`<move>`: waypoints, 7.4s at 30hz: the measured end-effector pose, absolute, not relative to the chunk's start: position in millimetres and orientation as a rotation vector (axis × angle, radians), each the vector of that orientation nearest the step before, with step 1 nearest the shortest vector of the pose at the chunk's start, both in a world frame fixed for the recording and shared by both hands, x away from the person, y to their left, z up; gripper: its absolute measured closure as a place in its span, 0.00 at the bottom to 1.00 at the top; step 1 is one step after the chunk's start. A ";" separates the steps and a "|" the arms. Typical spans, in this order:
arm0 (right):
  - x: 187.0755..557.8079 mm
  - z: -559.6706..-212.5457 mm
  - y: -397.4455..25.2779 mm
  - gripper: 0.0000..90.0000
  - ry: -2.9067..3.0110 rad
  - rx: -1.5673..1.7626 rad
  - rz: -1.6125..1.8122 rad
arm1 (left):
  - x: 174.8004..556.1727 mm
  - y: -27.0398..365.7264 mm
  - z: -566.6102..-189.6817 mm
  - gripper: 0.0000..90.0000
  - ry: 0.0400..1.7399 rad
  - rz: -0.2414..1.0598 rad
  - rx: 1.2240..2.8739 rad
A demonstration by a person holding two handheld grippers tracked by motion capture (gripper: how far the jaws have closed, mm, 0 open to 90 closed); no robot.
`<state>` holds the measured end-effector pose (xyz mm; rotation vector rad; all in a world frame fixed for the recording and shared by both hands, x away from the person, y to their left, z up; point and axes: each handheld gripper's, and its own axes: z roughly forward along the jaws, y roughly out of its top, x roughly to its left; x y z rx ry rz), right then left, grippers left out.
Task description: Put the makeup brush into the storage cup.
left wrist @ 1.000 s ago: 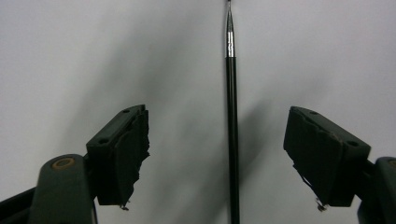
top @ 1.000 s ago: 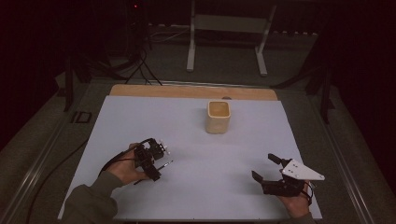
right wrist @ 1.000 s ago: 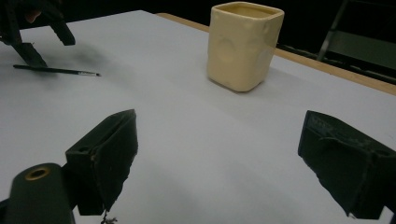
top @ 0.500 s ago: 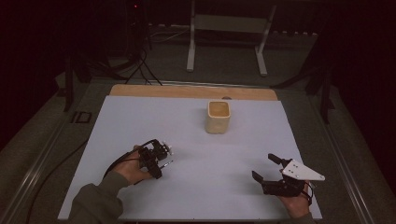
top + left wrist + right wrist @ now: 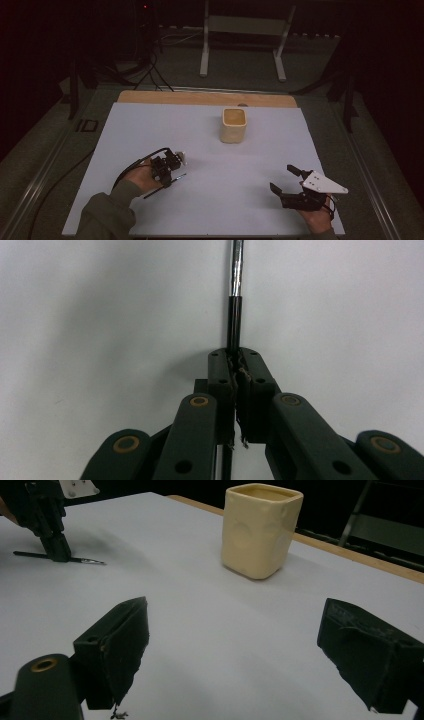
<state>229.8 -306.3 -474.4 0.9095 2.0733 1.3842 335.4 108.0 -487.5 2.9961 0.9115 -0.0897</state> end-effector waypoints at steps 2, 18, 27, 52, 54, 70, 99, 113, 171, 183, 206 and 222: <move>229.8 -474.5 -306.5 0.14 2.073 0.910 1.384 | 333.4 107.8 -486.8 0.97 0.902 -0.068 2.997; 229.8 -474.5 -306.0 0.14 2.073 0.909 1.386 | 338.8 116.0 -458.6 0.97 0.974 0.037 2.839; 229.5 -474.4 -305.9 0.14 2.069 0.908 1.385 | 341.5 118.2 -440.4 0.97 0.980 0.068 2.748; 229.3 -474.1 -305.9 0.14 2.067 0.902 1.396 | 346.1 120.3 -420.5 0.97 1.016 0.144 2.595; 229.3 -474.1 -305.9 0.14 2.067 0.902 1.396 | 346.4 119.8 -419.6 0.97 1.014 0.145 2.597; 228.9 -474.0 -305.5 0.13 2.064 0.900 1.395 | 349.0 113.6 -406.7 0.97 1.001 0.218 2.536; 228.5 -474.3 -304.1 0.13 2.077 0.887 1.399 | 352.0 109.2 -389.0 0.97 0.919 0.354 2.341; 228.4 -474.3 -304.0 0.12 2.079 0.883 1.399 | 350.7 107.6 -386.4 0.97 0.852 0.427 2.255; 228.0 -474.3 -304.1 0.12 2.083 0.879 1.404 | 360.5 96.5 -374.2 0.97 0.758 0.514 2.019; 228.1 -474.4 -304.3 0.12 2.081 0.880 1.407 | 363.8 95.0 -371.8 0.97 0.738 0.532 1.962; 227.0 -473.5 -305.3 0.12 2.075 0.882 1.417 | 375.4 85.7 -374.7 0.97 0.714 0.512 1.892; 226.3 -473.0 -305.5 0.12 2.072 0.884 1.427 | 389.0 79.0 -381.4 0.97 0.725 0.500 1.875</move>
